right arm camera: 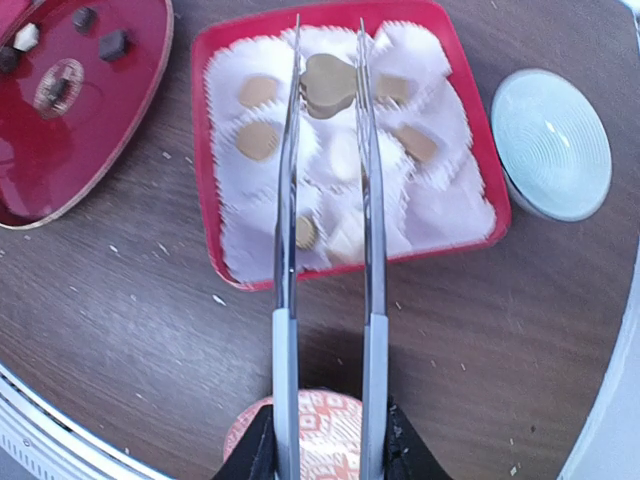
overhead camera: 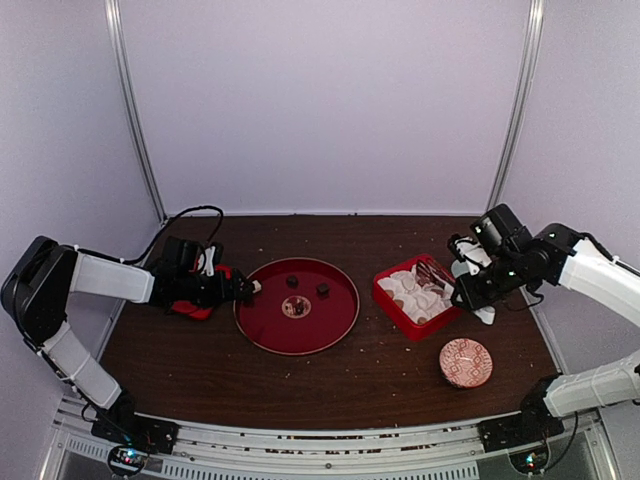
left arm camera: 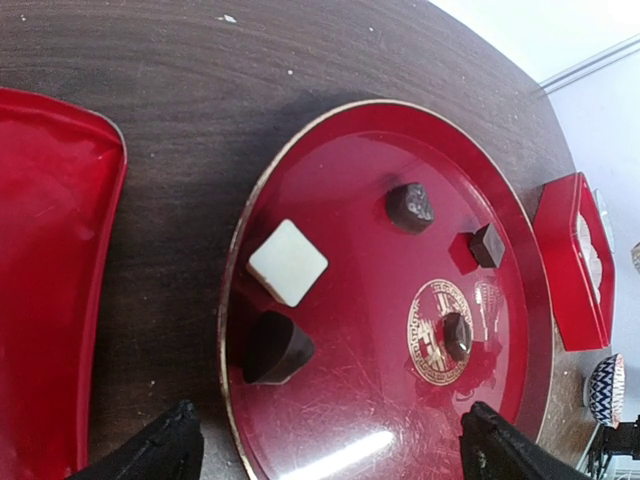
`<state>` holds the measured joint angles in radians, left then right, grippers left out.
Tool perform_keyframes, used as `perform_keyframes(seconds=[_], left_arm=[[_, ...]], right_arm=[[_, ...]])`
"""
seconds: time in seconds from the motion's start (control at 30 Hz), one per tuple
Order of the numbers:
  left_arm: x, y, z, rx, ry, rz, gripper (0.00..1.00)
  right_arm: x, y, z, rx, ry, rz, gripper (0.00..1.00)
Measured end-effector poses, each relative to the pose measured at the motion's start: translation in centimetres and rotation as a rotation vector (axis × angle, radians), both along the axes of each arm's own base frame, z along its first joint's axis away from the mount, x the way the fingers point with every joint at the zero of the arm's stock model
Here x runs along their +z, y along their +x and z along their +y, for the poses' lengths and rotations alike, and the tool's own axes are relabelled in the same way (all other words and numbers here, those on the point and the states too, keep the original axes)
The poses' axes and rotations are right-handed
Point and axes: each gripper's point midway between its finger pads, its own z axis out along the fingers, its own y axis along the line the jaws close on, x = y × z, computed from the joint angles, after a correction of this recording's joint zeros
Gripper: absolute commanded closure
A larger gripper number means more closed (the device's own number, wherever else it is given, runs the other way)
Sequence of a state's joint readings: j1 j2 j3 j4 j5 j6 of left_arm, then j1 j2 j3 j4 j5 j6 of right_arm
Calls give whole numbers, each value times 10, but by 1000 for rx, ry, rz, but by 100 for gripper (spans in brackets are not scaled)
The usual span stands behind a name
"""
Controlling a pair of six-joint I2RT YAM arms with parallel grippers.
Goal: Pack the chocolate
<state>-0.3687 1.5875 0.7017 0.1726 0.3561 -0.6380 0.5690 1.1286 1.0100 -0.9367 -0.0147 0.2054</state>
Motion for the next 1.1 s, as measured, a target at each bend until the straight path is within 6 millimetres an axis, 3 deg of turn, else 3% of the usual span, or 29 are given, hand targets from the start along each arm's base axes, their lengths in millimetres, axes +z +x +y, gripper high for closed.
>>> perform_keyframes(seconds=[0.2, 0.43, 0.7, 1.1], left_arm=[[1, 0, -1, -4, -4, -1, 8], [2, 1, -2, -5, -9, -10, 8], [3, 2, -2, -6, -12, -14, 8], [2, 4, -7, -18, -34, -20, 8]], right_arm=[[-8, -12, -22, -43, -76, 90, 80], [0, -10, -28, -61, -125, 105, 79], [-15, -11, -41, -105, -222, 167, 78], [-18, -10, -49, -148, -263, 172, 74]])
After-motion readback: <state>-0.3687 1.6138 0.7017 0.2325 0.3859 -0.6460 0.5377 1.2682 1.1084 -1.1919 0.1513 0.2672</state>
